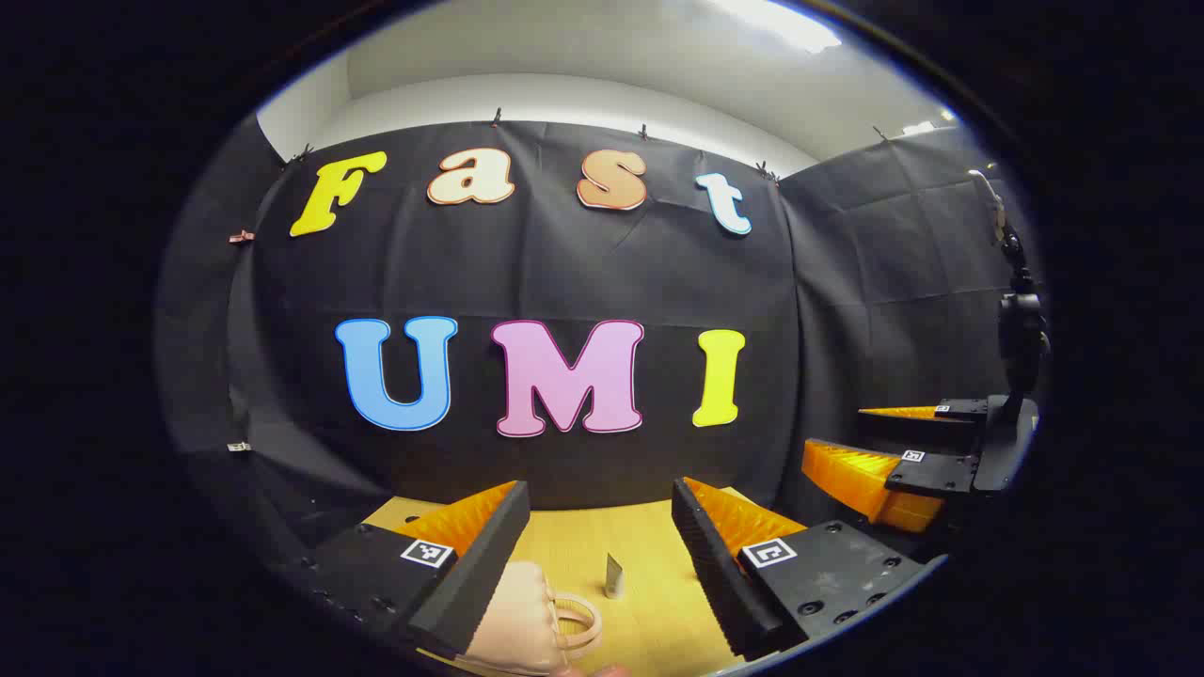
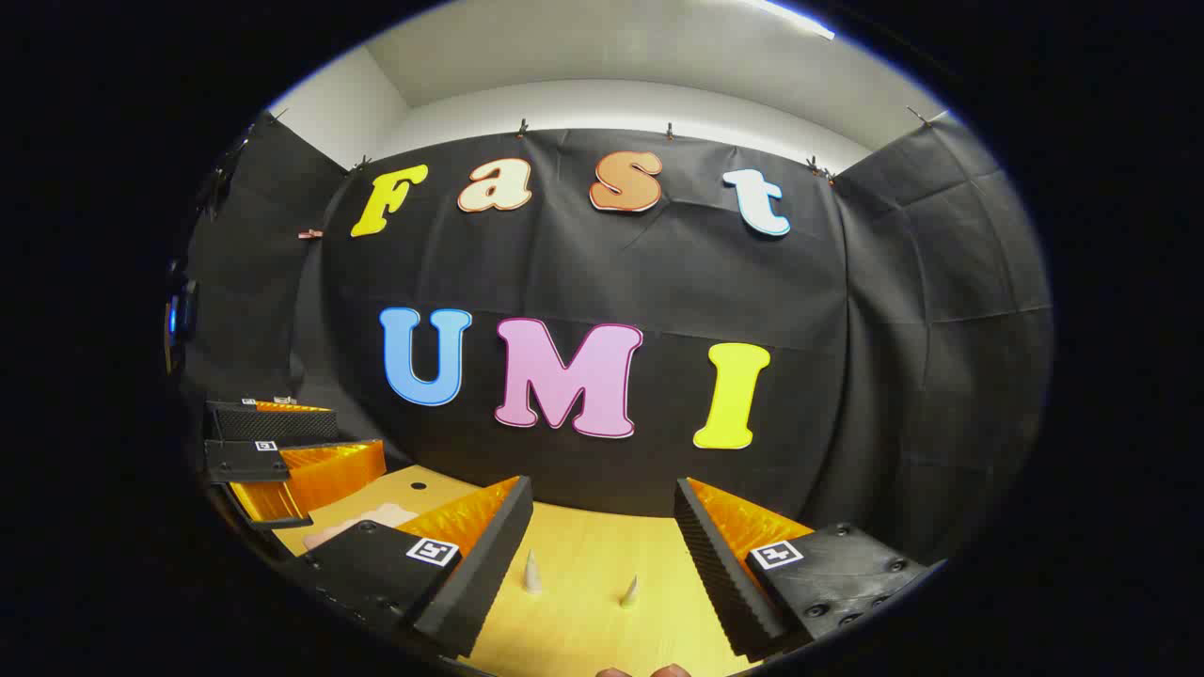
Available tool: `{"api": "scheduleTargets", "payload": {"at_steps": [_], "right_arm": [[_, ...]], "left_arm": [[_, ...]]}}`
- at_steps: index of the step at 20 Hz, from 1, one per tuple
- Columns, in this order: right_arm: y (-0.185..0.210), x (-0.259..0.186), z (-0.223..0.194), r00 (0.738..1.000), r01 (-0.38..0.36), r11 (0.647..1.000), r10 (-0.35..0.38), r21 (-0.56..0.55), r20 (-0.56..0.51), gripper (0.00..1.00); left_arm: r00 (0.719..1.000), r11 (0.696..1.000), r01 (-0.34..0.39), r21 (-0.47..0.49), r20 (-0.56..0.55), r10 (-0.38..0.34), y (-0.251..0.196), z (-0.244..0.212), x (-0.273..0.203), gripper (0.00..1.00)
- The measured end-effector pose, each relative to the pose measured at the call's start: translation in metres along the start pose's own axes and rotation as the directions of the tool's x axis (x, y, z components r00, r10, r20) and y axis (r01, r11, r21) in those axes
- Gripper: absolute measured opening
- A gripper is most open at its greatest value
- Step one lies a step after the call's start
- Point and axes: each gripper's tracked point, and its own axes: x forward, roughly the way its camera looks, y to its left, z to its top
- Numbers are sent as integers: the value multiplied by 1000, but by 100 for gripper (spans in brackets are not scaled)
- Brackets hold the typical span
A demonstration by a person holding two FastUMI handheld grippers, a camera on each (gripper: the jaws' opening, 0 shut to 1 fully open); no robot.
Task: First open the suitcase, pack the skin care products into it, and then close the suitcase.
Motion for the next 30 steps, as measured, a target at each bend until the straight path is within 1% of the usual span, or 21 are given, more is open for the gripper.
{"api": "scheduleTargets", "payload": {"at_steps": [2, 3, 4, 7, 10, 13, 14, 15, 17, 18, 19, 21, 23, 26, 29, 30], "right_arm": [[-2, -1, 3, 1000, -4, 1000, 4, -12, 10, 96], [-2, -1, 4, 1000, -7, 1000, 8, -12, 14, 96], [-2, 0, 5, 1000, -10, 1000, 10, -11, 17, 96], [-5, 2, 4, 1000, -10, 1000, 10, -5, 18, 96], [-10, 4, 7, 1000, -1, 1000, 1, -8, 26, 94], [-9, 7, 5, 1000, -1, 1000, 2, -19, 29, 96], [-8, 8, 4, 1000, -4, 1000, 5, -19, 27, 94], [-6, 10, 3, 1000, -8, 1000, 9, -15, 23, 96], [-4, 10, 2, 1000, -17, 1000, 17, -4, 20, 96], [-5, 11, 2, 1000, -16, 1000, 16, -3, 22, 96], [-8, 11, 0, 1000, -12, 1000, 12, -4, 23, 96], [-14, 11, -3, 1000, 0, 1000, 0, -7, 21, 98], [-24, 9, -10, 1000, 16, 1000, -16, 0, 10, 96], [-45, 6, -20, 998, 59, 998, -59, 16, -6, 96], [-75, 3, -37, 993, 114, 993, -114, 21, -27, 96], [-86, 2, -46, 990, 135, 991, -135, 18, -41, 96]], "left_arm": [[1000, 1000, 13, -8, -11, -13, -7, -2, 1, 95], [1000, 1000, 14, -7, -10, -14, -7, -1, 2, 92], [1000, 1000, 13, -2, -6, -13, -8, 1, 2, 95], [1000, 1000, 16, 17, -9, -16, -12, 1, 3, 96], [999, 1000, 26, 16, -21, -26, -15, -3, 5, 95], [998, 998, 65, 25, -21, -65, -25, -3, 4, 95], [998, 997, 68, 34, -14, -67, -25, -3, 4, 95], [997, 997, 72, 34, -17, -71, -25, -6, 5, 95], [996, 997, 72, 15, -58, -71, -25, -23, 11, 96], [993, 997, 72, -5, -93, -72, -25, -35, 14, 92], [989, 997, 70, -26, -128, -73, -24, -44, 17, 96], [982, 996, 66, -52, -175, -74, -20, -63, 27, 96], [969, 997, 61, -53, -235, -71, -17, -83, 38, 96], [936, 995, 69, -70, -340, -89, -22, -125, 57, 96], [882, 995, 57, -86, -462, -91, -22, -172, 76, 96], [855, 993, 52, -105, -509, -98, -24, -190, 81, 96]]}}
